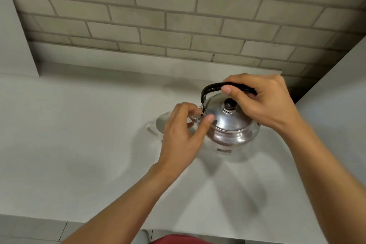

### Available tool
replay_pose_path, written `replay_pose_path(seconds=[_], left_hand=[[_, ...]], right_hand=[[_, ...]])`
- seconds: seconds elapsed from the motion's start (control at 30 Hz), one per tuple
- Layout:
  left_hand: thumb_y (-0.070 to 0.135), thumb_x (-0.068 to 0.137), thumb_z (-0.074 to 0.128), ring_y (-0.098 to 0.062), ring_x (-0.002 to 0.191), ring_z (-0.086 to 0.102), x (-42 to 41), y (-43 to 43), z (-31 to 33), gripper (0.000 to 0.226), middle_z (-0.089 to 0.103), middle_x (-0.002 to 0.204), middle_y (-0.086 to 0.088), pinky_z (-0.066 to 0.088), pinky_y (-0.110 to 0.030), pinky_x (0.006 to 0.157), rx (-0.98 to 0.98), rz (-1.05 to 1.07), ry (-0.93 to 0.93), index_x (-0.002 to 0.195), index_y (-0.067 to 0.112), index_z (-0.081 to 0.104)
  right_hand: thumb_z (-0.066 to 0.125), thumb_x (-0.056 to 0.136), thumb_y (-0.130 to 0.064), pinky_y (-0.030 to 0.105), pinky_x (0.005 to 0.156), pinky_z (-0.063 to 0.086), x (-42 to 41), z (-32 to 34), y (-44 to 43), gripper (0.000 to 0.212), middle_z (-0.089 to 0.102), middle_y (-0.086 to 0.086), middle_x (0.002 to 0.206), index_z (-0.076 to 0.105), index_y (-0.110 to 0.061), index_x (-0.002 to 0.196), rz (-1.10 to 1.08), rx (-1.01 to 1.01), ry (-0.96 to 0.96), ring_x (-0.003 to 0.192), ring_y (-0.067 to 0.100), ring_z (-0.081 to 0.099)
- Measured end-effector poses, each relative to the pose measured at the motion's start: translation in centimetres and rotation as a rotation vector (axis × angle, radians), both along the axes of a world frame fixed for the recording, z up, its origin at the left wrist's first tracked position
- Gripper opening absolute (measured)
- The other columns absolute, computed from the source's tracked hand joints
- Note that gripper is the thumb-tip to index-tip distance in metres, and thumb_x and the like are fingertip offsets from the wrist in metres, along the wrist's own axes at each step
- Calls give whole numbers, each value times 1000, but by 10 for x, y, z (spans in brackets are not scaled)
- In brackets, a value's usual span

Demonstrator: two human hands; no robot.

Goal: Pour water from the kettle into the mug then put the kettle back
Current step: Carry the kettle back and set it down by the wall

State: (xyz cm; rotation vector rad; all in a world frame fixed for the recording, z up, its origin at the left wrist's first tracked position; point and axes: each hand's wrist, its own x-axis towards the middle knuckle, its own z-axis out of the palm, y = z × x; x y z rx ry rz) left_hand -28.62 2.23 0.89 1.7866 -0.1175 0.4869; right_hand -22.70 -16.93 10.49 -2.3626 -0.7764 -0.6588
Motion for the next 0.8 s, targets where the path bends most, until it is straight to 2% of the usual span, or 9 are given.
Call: replay_pose_path(seconds=[0.1,0.17,0.23,0.33,0.4,0.5,0.6,0.7,0.8], left_hand=[[43,100,67,2,115,60,15,0,11,30,60,127,15,57,-23,81,84,-23,21,126,32,55],[48,103,59,14,122,51,26,-2,18,45,51,141,20,52,-11,85,199,-131,43,145,36,46],[50,105,54,17,127,45,35,-7,24,53,47,146,19,51,-11,93,284,-253,64,155,38,39],[40,108,54,1,123,59,42,-15,27,43,63,139,12,51,-28,103,344,-314,47,150,31,53],[34,108,56,-6,112,67,44,-19,26,32,72,125,12,53,-31,97,345,-332,35,138,29,63],[30,108,56,-7,96,69,48,-25,23,23,74,106,14,52,-25,84,370,-310,12,128,29,68],[30,108,56,-8,87,68,59,-29,23,24,70,97,13,46,-17,79,364,-218,21,127,23,69],[28,107,56,-11,86,69,77,-31,28,27,74,98,7,43,-9,78,350,-139,9,129,18,69],[27,108,56,-9,78,66,101,-29,33,26,72,91,8,46,-16,76,326,-128,4,129,19,69]], right_hand=[[72,96,-32,24,64,54,-6,-15,-16,20,80,-9,91,82,-16,104,-44,135,6,71,9,72],[72,96,-34,19,67,54,-8,-23,-25,22,78,-13,94,82,-17,105,-56,186,37,78,5,73],[72,96,-35,17,70,55,-10,-30,-32,23,77,-19,96,82,-18,106,-48,226,77,83,2,74],[72,95,-34,13,73,52,-13,-42,-39,21,76,-23,98,82,-19,106,-40,279,137,85,-1,74],[72,95,-35,12,71,49,-12,-48,-42,20,78,-19,96,82,-19,105,-53,298,170,82,0,73],[68,97,-39,12,72,47,-10,-54,-51,26,77,-16,97,79,-20,112,-69,255,187,81,2,70],[52,104,-50,8,84,41,-5,-64,-64,43,64,-17,110,61,-29,141,-120,145,247,101,-2,60],[35,108,-53,24,100,44,8,-74,-77,50,55,-14,135,37,-37,156,-190,127,331,124,5,53],[33,112,-44,38,104,49,33,-81,-85,46,58,-6,143,41,-31,155,-194,146,320,129,14,56]])
